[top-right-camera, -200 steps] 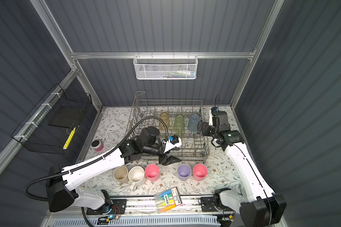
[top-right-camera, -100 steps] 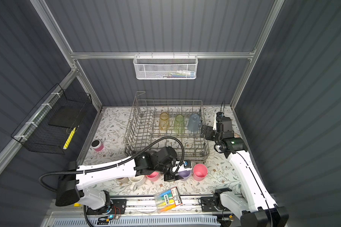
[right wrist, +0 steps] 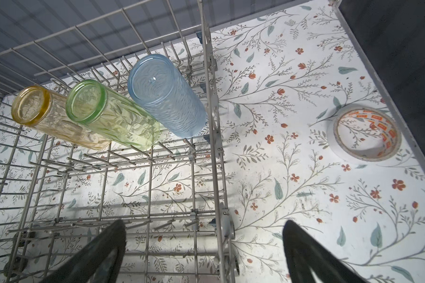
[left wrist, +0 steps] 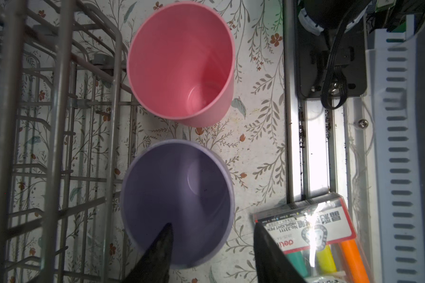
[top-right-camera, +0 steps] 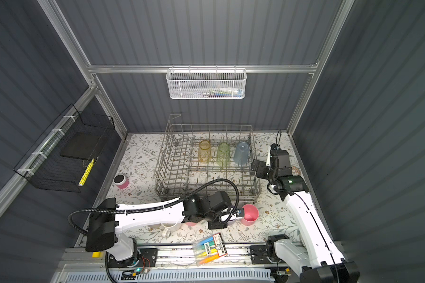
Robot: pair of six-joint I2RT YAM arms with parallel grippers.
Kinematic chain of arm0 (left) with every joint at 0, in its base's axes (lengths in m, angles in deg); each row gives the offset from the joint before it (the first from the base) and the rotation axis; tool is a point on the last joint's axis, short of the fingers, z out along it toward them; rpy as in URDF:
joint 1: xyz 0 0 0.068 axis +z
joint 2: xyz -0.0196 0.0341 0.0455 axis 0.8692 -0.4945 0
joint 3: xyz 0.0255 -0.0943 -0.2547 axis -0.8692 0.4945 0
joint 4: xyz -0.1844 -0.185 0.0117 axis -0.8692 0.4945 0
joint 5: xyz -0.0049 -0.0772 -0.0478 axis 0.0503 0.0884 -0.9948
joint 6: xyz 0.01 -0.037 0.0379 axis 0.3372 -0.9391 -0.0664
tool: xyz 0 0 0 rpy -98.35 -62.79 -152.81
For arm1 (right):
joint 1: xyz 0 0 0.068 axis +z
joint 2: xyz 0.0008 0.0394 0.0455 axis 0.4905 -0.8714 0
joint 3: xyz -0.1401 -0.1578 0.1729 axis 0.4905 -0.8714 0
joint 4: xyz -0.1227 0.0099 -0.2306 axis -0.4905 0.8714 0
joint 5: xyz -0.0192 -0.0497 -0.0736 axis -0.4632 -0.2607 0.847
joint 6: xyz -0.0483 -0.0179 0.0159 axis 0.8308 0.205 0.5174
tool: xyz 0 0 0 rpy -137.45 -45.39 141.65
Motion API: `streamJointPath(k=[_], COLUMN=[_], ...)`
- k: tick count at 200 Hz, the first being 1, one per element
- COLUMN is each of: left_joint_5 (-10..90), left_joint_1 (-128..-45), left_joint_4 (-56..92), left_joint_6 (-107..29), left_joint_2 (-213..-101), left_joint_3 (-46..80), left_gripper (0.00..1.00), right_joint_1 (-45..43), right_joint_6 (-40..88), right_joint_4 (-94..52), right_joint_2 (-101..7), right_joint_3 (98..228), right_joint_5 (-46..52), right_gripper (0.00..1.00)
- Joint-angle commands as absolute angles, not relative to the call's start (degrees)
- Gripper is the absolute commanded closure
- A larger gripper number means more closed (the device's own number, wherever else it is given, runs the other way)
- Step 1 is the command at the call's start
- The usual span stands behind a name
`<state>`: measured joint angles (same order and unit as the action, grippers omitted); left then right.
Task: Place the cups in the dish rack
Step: 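Move the left gripper down to the lavender cup while the right gripper withdraws, then close the left gripper on the lavender cup's rim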
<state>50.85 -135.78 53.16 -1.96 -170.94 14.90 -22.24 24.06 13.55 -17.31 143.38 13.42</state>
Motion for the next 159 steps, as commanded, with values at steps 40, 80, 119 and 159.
streamJointPath(k=[40, 80, 119, 159], left_joint_5=[49.5, 48.7, 46.7, 45.3], left_joint_1=[-136.4, -136.4, -136.6, -136.8], left_joint_4=[56.7, 58.0, 59.4, 61.5], left_joint_6=[0.3, 0.7, 1.2, 2.2], left_joint_2=[-174.8, -176.6, -178.0, -179.2], left_joint_3=[11.4, 9.9, 8.5, 5.9], left_gripper=[0.55, 0.62, 0.74, 0.84], right_joint_1=[-23.4, -24.1, -24.5, -24.9], right_joint_6=[23.9, 23.9, 24.0, 24.0], right_joint_4=[11.8, 11.1, 11.0, 10.9], right_joint_2=[-17.1, -17.1, -17.1, -16.9], right_joint_3=[141.5, 140.5, 140.3, 140.3], right_joint_5=[12.1, 11.2, 10.6, 10.0], right_gripper=[0.01, 0.01, 0.01, 0.01])
